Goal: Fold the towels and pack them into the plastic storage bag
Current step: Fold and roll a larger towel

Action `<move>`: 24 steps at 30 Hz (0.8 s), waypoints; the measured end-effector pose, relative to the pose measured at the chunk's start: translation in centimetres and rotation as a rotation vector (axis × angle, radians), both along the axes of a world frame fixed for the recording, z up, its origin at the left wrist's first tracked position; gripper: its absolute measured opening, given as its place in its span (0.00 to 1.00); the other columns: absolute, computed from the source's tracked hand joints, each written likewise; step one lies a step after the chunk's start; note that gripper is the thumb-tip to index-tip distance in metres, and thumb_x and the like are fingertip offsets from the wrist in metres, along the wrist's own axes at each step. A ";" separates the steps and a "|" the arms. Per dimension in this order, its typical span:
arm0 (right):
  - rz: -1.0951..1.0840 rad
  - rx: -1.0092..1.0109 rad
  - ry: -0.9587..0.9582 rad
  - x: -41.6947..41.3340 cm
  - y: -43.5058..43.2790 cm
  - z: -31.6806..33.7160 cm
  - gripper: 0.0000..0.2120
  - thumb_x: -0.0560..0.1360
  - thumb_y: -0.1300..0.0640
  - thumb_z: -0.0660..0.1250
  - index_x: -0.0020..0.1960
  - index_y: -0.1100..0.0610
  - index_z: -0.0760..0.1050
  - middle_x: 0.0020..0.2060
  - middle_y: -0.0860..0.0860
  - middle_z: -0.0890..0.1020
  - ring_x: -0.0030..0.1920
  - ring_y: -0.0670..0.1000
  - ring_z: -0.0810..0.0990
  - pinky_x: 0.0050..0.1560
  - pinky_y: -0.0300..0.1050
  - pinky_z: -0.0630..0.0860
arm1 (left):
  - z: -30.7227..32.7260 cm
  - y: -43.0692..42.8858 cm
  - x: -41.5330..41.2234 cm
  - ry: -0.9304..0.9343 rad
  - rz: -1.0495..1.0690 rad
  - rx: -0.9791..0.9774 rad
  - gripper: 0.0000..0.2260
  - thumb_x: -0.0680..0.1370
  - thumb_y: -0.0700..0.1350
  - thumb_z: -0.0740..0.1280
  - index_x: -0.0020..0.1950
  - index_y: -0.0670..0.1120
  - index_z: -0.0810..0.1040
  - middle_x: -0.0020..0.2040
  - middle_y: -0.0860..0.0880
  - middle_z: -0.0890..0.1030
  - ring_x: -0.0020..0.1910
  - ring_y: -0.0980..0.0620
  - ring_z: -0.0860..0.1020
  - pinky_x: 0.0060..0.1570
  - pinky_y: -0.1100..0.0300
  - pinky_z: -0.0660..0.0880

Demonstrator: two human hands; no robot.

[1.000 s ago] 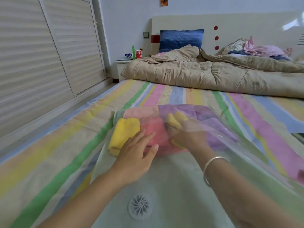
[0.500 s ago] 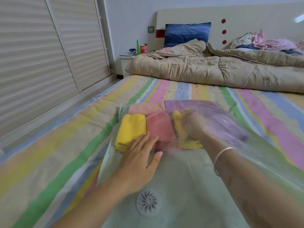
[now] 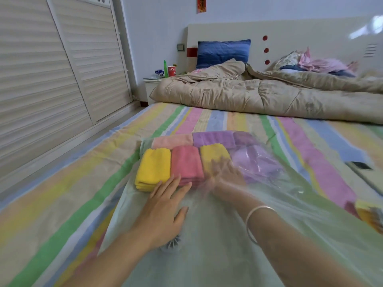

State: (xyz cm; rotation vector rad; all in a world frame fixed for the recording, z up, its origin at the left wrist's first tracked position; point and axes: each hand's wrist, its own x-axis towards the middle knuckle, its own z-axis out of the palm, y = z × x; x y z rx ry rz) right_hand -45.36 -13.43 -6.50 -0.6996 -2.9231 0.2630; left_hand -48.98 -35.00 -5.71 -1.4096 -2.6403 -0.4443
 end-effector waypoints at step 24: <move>-0.123 0.050 0.202 52.3 3.0 3.1 0.13 0.70 0.52 0.74 0.52 0.44 0.76 0.51 0.38 0.77 0.52 0.45 0.76 0.40 0.40 0.76 | 2.0 10.2 32.4 -0.160 -0.375 -0.667 0.30 0.81 0.56 0.55 0.80 0.49 0.46 0.79 0.42 0.48 0.79 0.46 0.46 0.75 0.45 0.50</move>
